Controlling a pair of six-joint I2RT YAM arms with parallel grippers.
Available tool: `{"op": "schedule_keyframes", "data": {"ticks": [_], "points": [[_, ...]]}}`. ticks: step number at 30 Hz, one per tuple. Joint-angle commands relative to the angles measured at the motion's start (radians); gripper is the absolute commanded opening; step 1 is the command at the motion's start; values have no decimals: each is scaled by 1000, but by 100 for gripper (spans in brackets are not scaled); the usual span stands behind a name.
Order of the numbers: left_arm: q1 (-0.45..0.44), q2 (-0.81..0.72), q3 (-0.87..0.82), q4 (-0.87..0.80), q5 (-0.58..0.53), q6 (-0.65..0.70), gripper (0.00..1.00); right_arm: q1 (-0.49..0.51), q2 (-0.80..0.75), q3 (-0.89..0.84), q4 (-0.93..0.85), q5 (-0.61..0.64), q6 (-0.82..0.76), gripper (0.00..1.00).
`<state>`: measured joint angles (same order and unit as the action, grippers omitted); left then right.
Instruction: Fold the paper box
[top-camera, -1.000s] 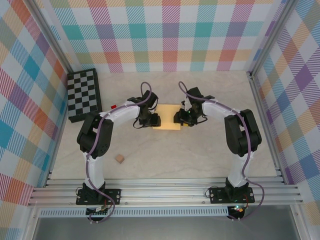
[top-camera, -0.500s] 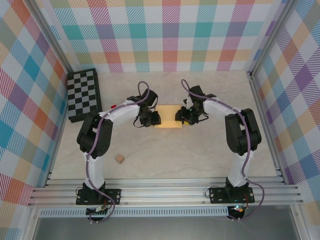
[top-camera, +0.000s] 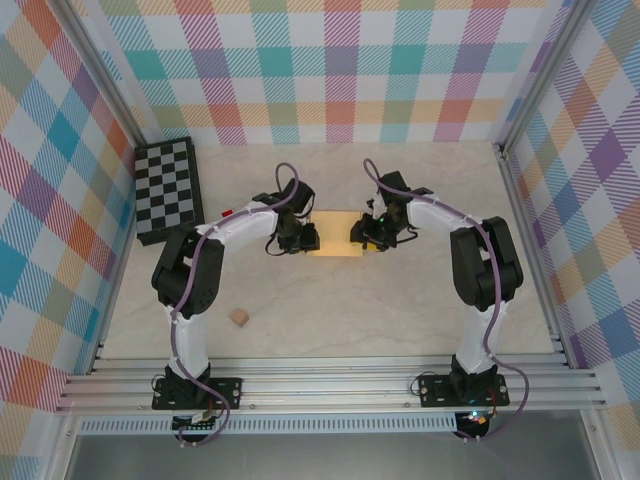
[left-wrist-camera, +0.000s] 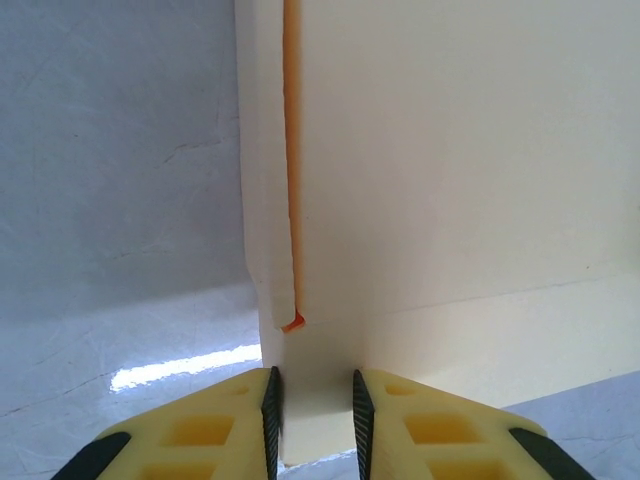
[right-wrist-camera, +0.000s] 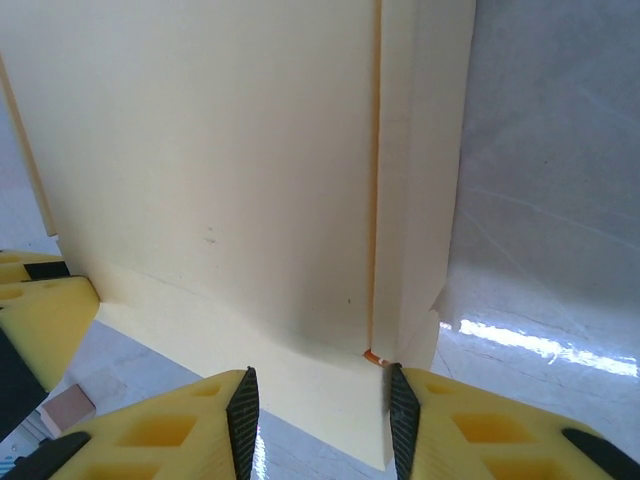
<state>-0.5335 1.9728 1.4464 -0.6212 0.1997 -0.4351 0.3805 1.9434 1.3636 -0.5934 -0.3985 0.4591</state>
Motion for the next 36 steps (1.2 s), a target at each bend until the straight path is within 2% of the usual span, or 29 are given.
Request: {"op": "schedule_keyframes", "data": {"ticks": [1, 12, 19, 24, 30, 36], "points": [[-12, -24, -16, 71, 53, 78, 26, 14, 38, 21, 0, -83, -22, 41], [-14, -14, -21, 75, 13, 150, 27, -9, 48, 50, -53, -40, -76, 42], [-13, -37, -5, 65, 15, 80, 28, -9, 34, 75, -79, -35, -98, 44], [-13, -32, 7, 38, -5, 31, 27, -9, 24, 64, -67, -85, -85, 43], [-17, -54, -12, 73, 66, -51, 24, -9, 13, 52, -48, -137, -62, 41], [-28, -109, -44, 90, 58, -52, 25, -8, -11, 25, -56, -105, -84, 40]]}}
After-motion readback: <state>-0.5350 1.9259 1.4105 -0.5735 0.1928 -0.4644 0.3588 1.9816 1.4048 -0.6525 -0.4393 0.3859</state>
